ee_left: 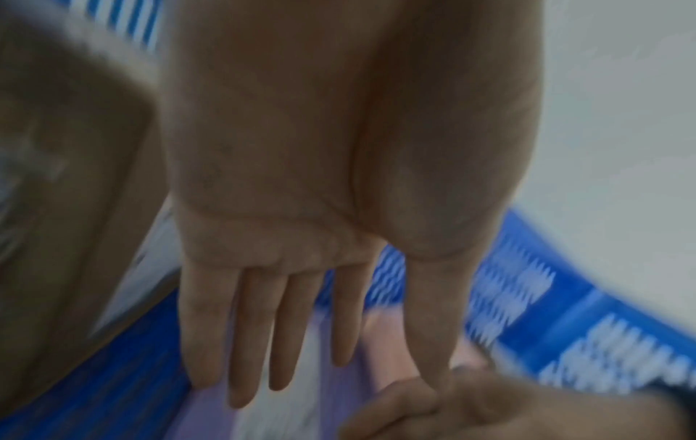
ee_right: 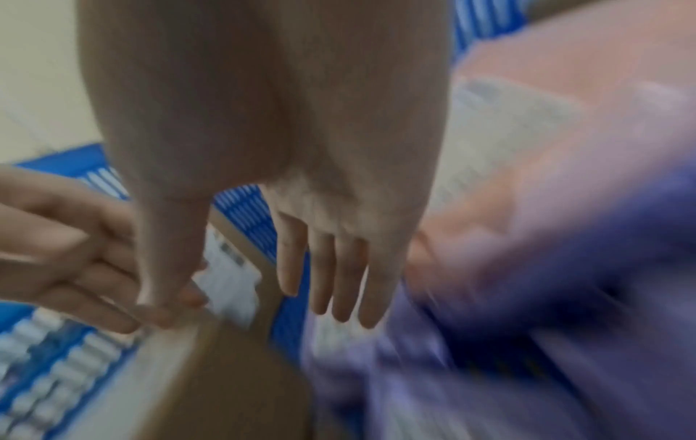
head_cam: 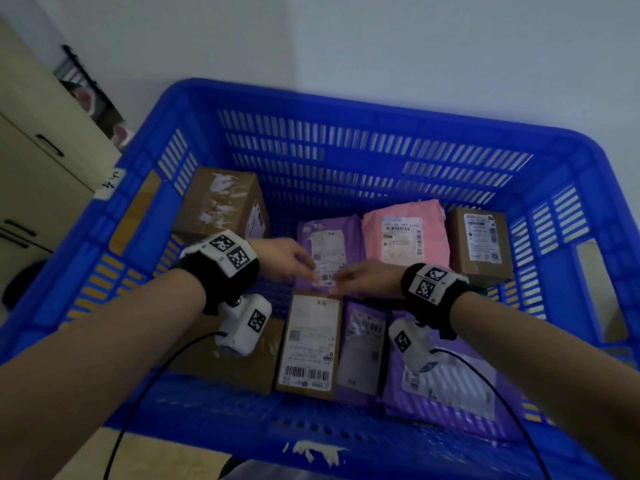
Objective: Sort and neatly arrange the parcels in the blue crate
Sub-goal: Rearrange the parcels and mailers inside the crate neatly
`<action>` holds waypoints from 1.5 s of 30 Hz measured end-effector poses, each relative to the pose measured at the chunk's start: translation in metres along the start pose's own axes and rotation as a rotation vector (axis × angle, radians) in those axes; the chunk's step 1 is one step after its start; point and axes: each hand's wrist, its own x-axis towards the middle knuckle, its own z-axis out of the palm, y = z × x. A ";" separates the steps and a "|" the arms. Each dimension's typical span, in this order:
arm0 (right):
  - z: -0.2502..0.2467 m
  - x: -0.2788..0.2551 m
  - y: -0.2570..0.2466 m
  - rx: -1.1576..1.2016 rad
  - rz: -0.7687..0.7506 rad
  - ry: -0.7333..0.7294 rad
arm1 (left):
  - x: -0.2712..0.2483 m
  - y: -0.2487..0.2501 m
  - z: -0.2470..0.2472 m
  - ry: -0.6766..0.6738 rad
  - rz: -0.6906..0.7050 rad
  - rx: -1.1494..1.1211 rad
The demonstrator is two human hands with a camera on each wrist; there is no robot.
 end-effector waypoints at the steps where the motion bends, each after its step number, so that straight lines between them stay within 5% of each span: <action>1: -0.008 0.000 -0.010 -0.024 -0.033 0.056 | -0.007 0.001 -0.010 0.053 0.016 -0.031; 7: -0.032 0.020 -0.076 0.232 -0.166 0.224 | -0.049 -0.022 -0.061 0.608 0.105 -0.145; 10: -0.031 0.036 -0.113 0.202 -0.221 0.238 | -0.062 -0.039 -0.063 0.753 0.039 -0.115; 15: -0.019 0.062 -0.163 0.209 -0.274 0.267 | -0.028 -0.087 -0.051 0.733 -0.210 -0.183; 19: -0.013 0.077 -0.184 0.202 -0.255 0.265 | -0.034 -0.080 -0.049 0.678 -0.385 -0.217; 28: -0.014 0.087 -0.177 0.333 -0.140 0.226 | -0.032 -0.063 -0.041 0.712 -0.538 -0.054; 36: -0.015 0.070 -0.156 0.442 -0.133 0.236 | -0.031 -0.060 -0.035 0.701 -0.435 -0.175; 45: -0.038 0.010 -0.134 0.353 -0.325 0.267 | -0.085 -0.040 -0.064 0.789 -0.159 -0.092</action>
